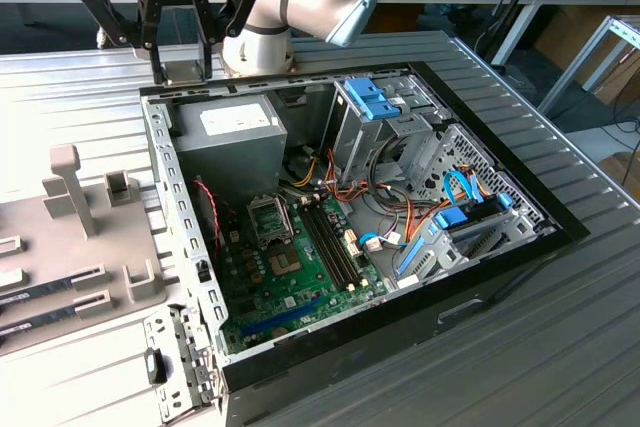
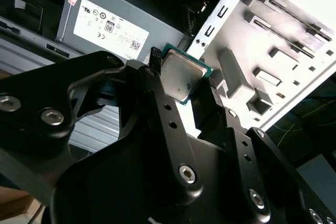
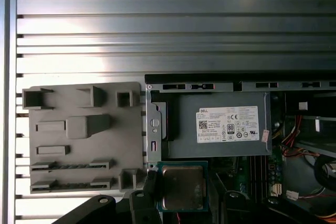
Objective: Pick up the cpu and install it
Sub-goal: 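Pick up the cpu and move it towards the insertion slot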
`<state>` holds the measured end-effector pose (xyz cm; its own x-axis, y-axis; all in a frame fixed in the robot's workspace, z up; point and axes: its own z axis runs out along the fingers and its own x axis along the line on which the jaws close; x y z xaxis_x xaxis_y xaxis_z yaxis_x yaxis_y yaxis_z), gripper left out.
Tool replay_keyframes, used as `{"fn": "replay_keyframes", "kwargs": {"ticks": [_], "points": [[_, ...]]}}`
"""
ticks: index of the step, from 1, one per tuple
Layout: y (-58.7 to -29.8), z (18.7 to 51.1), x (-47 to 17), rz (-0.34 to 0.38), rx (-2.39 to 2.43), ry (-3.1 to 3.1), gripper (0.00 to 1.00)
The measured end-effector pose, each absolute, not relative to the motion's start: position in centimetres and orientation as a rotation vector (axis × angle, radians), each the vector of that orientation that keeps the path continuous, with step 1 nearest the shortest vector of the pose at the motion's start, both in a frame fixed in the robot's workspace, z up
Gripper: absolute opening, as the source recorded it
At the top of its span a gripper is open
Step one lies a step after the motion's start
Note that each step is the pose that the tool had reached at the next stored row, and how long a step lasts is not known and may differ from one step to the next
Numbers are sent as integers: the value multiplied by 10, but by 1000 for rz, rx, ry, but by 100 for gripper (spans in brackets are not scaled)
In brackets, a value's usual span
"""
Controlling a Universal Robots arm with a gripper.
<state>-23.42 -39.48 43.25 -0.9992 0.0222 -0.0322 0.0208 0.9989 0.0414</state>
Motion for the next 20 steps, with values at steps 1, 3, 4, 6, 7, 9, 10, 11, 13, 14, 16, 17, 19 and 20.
{"fn": "replay_keyframes", "kwargs": {"ticks": [1,3,4,6,7,9,10,11,13,14,16,17,19,20], "points": [[-395,432,-233,64,33,3108,47],[-395,432,-231,64,33,3108,47],[-395,432,-230,64,34,3108,47],[-395,432,-228,64,33,3108,47],[-395,432,-227,64,33,3108,47],[-395,432,-225,64,33,3108,47],[-395,432,-224,64,33,3108,47],[-395,432,-224,64,33,3108,47],[-395,432,-222,64,33,3108,47],[-395,432,-221,64,33,3108,47],[-395,432,-219,64,33,3108,47],[-395,432,-218,64,33,3108,47],[-395,432,-214,64,34,3108,47],[-395,432,-212,64,33,3108,47]]}}
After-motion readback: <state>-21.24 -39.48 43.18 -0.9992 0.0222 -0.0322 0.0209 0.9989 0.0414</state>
